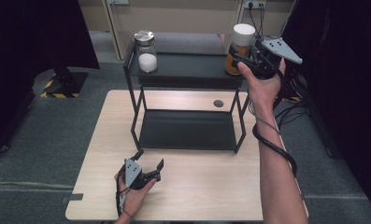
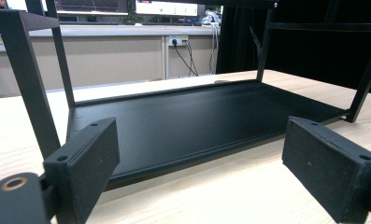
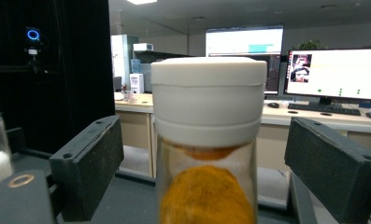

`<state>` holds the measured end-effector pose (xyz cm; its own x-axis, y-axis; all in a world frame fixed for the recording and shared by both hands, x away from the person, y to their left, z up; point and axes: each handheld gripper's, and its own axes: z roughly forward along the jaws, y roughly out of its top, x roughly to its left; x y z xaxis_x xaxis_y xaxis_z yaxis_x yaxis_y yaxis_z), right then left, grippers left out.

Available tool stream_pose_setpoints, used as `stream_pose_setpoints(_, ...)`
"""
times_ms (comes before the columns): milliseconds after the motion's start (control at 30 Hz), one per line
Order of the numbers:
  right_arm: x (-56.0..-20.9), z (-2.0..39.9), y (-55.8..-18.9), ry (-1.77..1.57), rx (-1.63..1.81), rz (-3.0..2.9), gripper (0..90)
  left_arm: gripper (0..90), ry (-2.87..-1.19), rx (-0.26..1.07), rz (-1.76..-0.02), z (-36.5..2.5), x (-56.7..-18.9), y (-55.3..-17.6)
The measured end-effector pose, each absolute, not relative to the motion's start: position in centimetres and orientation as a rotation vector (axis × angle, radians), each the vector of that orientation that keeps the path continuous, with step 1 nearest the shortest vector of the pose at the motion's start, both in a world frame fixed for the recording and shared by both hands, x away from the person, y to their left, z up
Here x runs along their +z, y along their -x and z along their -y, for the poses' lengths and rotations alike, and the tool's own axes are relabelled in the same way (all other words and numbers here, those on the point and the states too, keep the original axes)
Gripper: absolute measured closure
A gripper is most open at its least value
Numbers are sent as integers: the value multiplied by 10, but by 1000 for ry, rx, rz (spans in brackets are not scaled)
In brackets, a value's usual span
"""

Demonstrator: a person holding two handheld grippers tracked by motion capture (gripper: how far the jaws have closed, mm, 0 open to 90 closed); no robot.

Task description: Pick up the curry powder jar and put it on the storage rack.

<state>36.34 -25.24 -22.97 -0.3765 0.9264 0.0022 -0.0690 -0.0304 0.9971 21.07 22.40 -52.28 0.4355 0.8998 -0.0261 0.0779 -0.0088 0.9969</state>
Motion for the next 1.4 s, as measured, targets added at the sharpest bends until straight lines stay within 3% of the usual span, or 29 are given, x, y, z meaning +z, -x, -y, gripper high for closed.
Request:
stream_pose_setpoints(633, -260, 280, -306, -908, 1588, -1535, 98, 106, -1438, 827, -932, -223, -522, -211)
stream_pose_setpoints(1400, -336, 287, -257, -958, 1571, -1624, 90, 106, -1436, 829, -934, -223, -523, -210)
